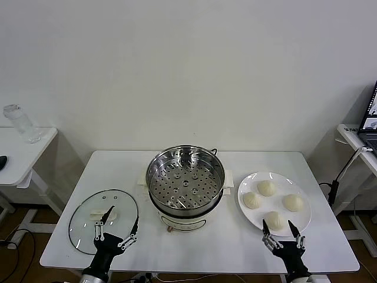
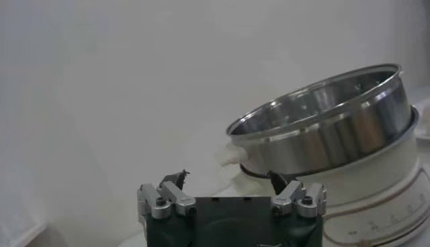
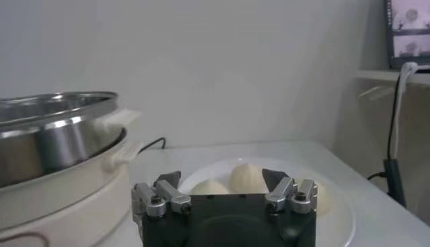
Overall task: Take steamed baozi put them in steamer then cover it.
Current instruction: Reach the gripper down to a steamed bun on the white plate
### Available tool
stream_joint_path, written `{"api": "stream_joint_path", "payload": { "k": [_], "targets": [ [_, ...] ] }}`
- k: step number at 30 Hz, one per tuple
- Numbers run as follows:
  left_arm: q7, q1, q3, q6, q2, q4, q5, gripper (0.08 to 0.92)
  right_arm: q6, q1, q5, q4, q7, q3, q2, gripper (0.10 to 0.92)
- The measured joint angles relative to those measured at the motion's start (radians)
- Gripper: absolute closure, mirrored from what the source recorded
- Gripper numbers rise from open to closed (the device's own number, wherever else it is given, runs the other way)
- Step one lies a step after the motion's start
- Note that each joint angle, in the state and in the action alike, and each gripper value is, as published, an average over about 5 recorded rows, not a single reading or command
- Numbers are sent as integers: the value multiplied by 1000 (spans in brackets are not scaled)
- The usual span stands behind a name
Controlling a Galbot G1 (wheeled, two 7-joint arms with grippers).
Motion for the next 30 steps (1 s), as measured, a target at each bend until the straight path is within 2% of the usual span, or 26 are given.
{"api": "stream_joint_path", "payload": {
  "k": [8, 17, 23, 30],
  "targets": [
    [1, -1, 10, 5, -5, -9, -1, 177, -67, 256, 86, -107, 40, -59, -88, 203],
    [2, -13, 13, 13, -7, -15, -12, 177, -109, 665, 242, -361, -4, -252, -203, 203],
    [2, -17, 12, 12, -6, -18, -18, 177, -137, 912, 293, -542, -185, -433, -278, 203],
    [2, -17, 10, 9, -7, -20, -20, 177, -136, 1184, 241, -742, -531, -667, -336, 203]
  ]
}}
